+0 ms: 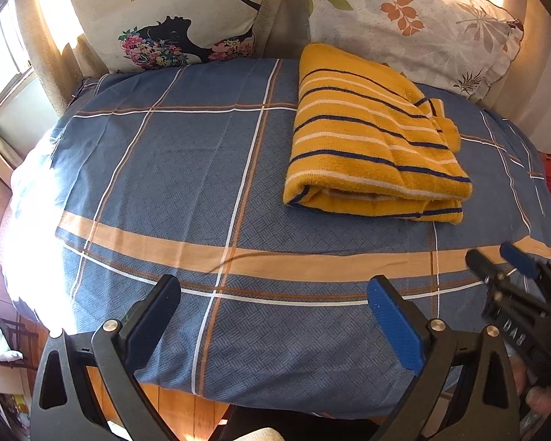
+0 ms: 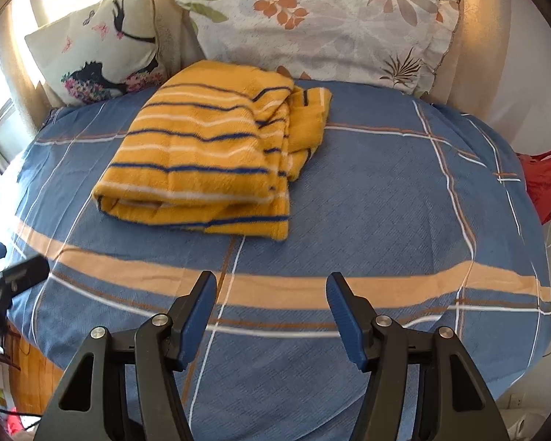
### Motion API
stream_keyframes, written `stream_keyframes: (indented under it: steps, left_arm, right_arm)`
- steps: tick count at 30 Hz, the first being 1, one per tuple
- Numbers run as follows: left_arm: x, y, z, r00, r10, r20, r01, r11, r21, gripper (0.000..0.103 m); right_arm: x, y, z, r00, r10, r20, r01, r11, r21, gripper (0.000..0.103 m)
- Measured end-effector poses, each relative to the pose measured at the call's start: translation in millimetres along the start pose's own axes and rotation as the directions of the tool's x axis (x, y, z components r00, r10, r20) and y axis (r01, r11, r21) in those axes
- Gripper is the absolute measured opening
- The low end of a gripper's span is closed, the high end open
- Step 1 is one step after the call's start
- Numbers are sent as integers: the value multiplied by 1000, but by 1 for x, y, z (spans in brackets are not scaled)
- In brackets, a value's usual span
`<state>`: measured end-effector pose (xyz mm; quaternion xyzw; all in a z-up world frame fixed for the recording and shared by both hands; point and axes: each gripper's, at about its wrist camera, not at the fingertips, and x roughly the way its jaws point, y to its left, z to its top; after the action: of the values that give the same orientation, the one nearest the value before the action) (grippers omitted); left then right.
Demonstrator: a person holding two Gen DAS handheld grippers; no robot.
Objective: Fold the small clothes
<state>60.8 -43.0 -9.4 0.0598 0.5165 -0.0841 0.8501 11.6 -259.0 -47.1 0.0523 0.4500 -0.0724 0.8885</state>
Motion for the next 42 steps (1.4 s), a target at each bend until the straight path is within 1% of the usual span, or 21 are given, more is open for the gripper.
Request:
stream_keyframes:
  steps: [3, 5, 7, 9, 12, 14, 15, 16, 17, 18, 20, 21, 23, 24, 26, 28, 31, 35, 37, 38, 42]
  left_arm:
    - [1, -4, 1, 1000, -1, -2, 1, 1000, 17, 101]
    - [2, -5, 2, 1000, 0, -5, 0, 1000, 26, 101]
    - [3, -3, 3, 1000, 9, -5, -9, 1000, 25, 101]
    - [4, 1, 5, 1000, 19, -5, -19, 1000, 18, 101]
    - [6, 11, 8, 999, 31, -11, -31, 999, -5, 101]
    - [6, 18, 9, 999, 47, -11, -47, 999, -21, 101]
    - [6, 23, 10, 998, 55, -8, -55, 998, -30, 101]
    - [6, 27, 11, 998, 63, -6, -63, 997, -39, 101]
    - [7, 31, 12, 998, 69, -7, -69, 996, -49, 101]
    - [8, 35, 13, 998, 70, -10, -70, 996, -58, 101]
    - [11, 41, 16, 998, 67, -16, -68, 995, -73, 101]
    - [13, 43, 18, 998, 64, -20, -66, 995, -78, 101]
    - [18, 44, 22, 998, 54, -30, -56, 995, -86, 101]
    - [20, 43, 24, 998, 44, -35, -47, 995, -87, 101]
    - [24, 40, 27, 999, 26, -41, -30, 996, -79, 101]
    - [27, 36, 29, 999, 21, -44, -23, 998, -56, 101]
    - [31, 35, 32, 999, 17, -47, -18, 999, -35, 101]
    - [29, 47, 39, 999, 22, -29, -23, 998, -52, 101]
    - [29, 53, 43, 1000, 24, -20, -26, 998, -64, 101]
    - [30, 56, 45, 1000, 22, -19, -24, 997, -70, 101]
    - [38, 56, 51, 999, -8, -37, 5, 996, -84, 101]
  right_arm:
    - [7, -24, 29, 998, 41, 44, -44, 997, 62, 66]
    - [21, -39, 49, 993, 105, 46, -110, 986, 125, 66]
    - [36, -48, 63, 990, 134, 42, -139, 977, 161, 62]
    - [54, -48, 75, 980, 197, 21, -198, 962, 189, 59]
    - [81, -46, 79, 949, 313, -39, -295, 924, 243, 19]
    - [86, -47, 78, 964, 259, -51, -239, 939, 249, 18]
    - [86, -51, 78, 973, 226, -51, -207, 945, 254, 9]
    - [87, -56, 78, 989, 130, -76, -107, 962, 253, 2]
    - [89, -63, 78, 993, 59, -97, -33, 967, 252, 2]
    - [89, -73, 77, 994, 63, -94, -35, 959, 280, 3]
    - [83, -91, 79, 986, 158, -44, -131, 922, 364, 4]
    - [78, -94, 82, 983, 184, -13, -166, 913, 373, 4]
    - [72, -93, 93, 977, 211, 34, -209, 908, 364, 24]
    - [73, -91, 97, 977, 208, 39, -208, 908, 363, 39]
    - [83, -83, 106, 981, 193, 26, -190, 916, 354, 37]
    - [95, -77, 108, 978, 210, 15, -202, 915, 348, 12]
    - [128, -71, 111, 975, 215, -58, -182, 919, 350, 12]
    - [131, -72, 121, 980, 185, -72, -148, 925, 350, 18]
    - [115, -71, 123, 992, 118, -51, -94, 933, 346, 19]
    - [110, -69, 125, 994, 104, -30, -88, 938, 336, 19]
    - [82, -47, 134, 985, 151, 80, -167, 951, 260, 20]
